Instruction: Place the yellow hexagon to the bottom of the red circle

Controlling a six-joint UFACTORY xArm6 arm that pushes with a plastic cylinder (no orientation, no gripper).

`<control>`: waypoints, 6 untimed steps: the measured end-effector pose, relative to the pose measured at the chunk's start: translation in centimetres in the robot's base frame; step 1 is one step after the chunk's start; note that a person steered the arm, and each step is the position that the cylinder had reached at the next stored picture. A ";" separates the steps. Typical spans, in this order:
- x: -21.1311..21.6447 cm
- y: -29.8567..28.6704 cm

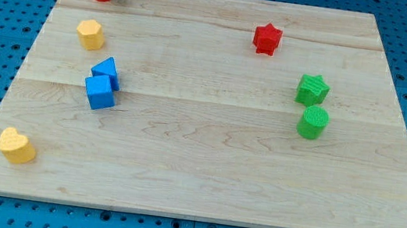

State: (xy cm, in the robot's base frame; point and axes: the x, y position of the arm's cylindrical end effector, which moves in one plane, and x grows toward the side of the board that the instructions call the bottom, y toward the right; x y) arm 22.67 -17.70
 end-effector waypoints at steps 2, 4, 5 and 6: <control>14.5 0.6; 7.3 -4.8; 12.8 -6.9; 8.8 -12.8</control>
